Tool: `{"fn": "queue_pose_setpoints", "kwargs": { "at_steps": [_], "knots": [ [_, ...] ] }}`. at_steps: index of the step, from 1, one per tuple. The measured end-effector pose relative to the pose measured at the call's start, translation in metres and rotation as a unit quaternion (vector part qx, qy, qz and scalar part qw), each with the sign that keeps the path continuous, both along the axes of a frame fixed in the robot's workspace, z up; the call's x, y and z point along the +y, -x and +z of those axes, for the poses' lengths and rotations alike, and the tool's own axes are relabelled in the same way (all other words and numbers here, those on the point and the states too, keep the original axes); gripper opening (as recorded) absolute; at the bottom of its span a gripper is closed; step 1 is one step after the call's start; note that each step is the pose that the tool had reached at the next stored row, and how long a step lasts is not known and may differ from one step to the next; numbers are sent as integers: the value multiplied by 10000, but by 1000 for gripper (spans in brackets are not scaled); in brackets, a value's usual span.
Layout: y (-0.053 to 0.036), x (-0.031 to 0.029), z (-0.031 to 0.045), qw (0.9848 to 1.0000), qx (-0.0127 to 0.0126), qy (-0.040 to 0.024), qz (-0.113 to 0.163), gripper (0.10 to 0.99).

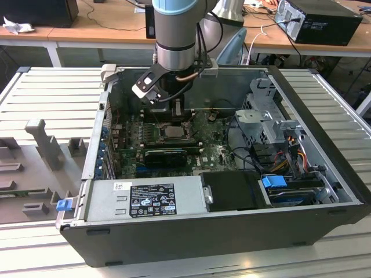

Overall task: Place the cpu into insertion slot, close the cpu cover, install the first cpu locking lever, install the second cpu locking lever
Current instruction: 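Close the cpu cover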

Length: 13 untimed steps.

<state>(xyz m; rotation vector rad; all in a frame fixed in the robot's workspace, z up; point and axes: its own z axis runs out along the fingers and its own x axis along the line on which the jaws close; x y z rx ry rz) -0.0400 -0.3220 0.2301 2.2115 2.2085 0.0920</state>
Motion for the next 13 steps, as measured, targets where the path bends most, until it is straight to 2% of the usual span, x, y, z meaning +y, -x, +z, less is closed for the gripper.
{"fn": "queue_pose_setpoints", "kwargs": {
  "at_steps": [2, 4, 5, 7, 10, 13],
  "knots": [
    [-50, -1, -1, 10000, 1, 0, 0, 106],
    [-50, 0, 6, 10000, 1, 1, 0, 106],
    [-51, 0, 64, 10000, 0, 0, 0, 106],
    [-107, 0, 116, 10000, 1, 0, 0, 106],
    [-108, 0, 293, 10000, 0, 0, -1, 106],
    [-130, 0, 316, 10000, 1, -2, 0, 106]
  ]
}}
